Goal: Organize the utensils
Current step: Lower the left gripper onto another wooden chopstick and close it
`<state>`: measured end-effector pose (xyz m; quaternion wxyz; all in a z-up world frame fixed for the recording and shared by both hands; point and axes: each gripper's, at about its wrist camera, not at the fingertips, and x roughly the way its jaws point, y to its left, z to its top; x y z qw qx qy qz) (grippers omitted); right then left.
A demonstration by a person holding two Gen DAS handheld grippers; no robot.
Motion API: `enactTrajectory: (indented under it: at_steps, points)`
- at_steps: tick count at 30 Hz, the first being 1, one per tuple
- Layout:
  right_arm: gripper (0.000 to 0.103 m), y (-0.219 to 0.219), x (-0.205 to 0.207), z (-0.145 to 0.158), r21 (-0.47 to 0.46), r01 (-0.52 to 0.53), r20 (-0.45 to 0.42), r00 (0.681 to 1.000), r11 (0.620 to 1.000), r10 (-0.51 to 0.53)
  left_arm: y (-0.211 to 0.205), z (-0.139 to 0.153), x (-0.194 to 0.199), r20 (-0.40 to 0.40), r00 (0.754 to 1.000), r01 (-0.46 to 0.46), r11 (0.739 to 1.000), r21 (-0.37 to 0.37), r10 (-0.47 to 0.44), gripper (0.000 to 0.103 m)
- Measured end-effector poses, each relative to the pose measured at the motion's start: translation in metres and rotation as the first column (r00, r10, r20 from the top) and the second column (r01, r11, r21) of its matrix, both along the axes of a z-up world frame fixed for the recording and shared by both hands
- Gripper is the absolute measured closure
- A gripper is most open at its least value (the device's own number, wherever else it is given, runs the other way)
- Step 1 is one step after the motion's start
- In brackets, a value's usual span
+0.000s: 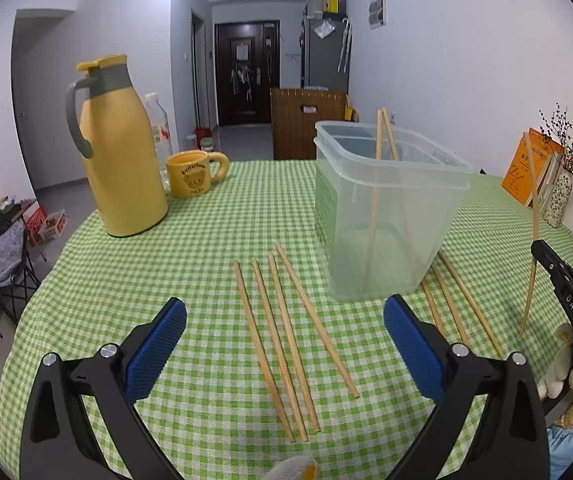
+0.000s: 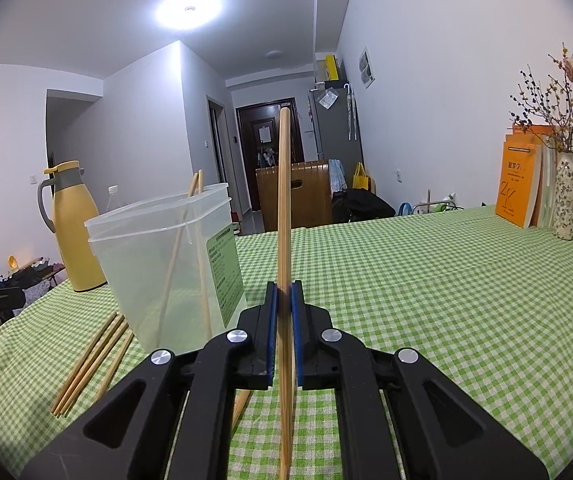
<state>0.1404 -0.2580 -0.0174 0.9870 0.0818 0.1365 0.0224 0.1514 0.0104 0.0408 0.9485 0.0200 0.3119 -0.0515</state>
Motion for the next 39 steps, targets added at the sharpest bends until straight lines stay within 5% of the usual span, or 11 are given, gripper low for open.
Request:
enactTrajectory:
  at_steps: [13,18,26,39]
  points:
    - [0.096,0.003,-0.001,0.0,-0.003,-0.012,0.005,1.0,1.0,0.012,0.013,-0.026,0.058,-0.256,0.962,-0.094,0.995,0.036,0.1,0.008]
    - [0.096,0.003,-0.001,0.0,-0.008,-0.013,0.0,1.0,1.0,0.013,0.015,-0.044,0.082,-0.383,0.914,-0.116,0.99,0.074,0.136,0.028]
    - [0.096,0.003,-0.001,0.001,-0.007,-0.017,-0.001,1.0,1.0,0.017,0.018,-0.077,0.103,-0.529,0.833,-0.149,0.986,0.069,0.163,0.074]
    - [0.096,0.005,-0.003,0.001,-0.01,-0.023,0.007,1.0,1.0,0.023,0.015,-0.098,0.112,-0.597,0.783,-0.169,0.983,0.07,0.177,0.087]
